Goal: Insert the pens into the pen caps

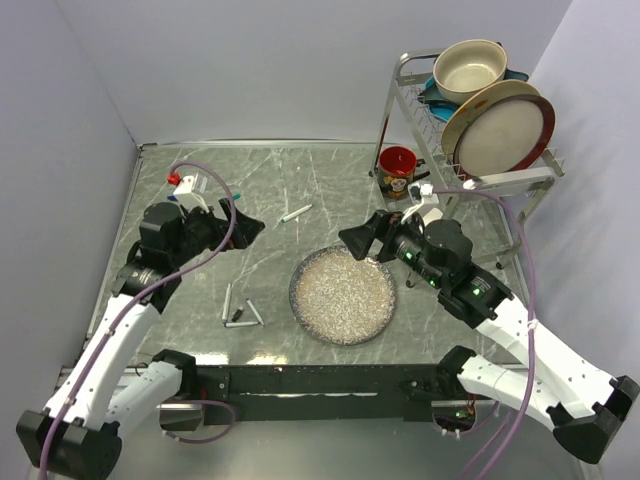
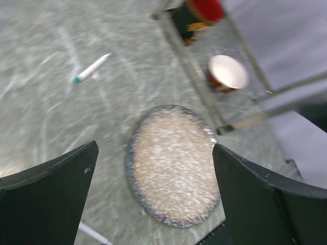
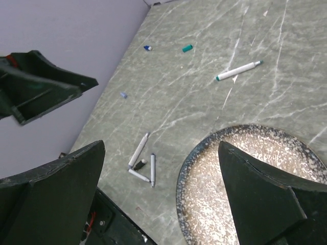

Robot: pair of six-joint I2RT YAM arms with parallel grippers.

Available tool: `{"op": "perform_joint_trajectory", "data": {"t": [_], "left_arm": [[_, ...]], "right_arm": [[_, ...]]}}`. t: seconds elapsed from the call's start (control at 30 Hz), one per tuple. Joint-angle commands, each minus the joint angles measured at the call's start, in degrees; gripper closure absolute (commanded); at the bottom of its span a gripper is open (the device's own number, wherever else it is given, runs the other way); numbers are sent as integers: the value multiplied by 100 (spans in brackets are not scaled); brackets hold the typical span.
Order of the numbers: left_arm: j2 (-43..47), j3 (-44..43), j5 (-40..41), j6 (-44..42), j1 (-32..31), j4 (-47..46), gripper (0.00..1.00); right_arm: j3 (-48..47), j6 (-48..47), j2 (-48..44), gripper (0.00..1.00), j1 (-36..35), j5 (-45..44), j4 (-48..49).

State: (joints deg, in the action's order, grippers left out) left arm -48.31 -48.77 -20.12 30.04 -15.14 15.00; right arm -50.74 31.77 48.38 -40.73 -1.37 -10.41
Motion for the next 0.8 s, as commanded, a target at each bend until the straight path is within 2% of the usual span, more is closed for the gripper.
{"op": "perform_joint_trajectory", "data": {"t": [0.0,0.13,0.23,0.37,0.47,0.6,0.77], "left_arm": [[-405,-238,1211,71,11,459,1],[-723,-317,1843,282,11,1073,1],[-758,-195,2530,747,11,1084,1],[-986,-316,2065,310,19,198,2],[-1653,-931,1837,-41,19,-40,2],[-3120,-1731,1564,-236,37,-514,1],[-4832,-3198,1011,-428,28,-446,5]], "right_arm": [[266,-48,-83,0,-5,101,13],[477,-39,-66,0,4,496,145],[600,-13,-13,0,-5,865,329],[776,-153,22,3,4,1480,654],[829,-197,-30,4,-5,1543,646],[917,-224,-215,5,-5,1736,795],[856,-417,-443,9,-5,1483,586]]}}
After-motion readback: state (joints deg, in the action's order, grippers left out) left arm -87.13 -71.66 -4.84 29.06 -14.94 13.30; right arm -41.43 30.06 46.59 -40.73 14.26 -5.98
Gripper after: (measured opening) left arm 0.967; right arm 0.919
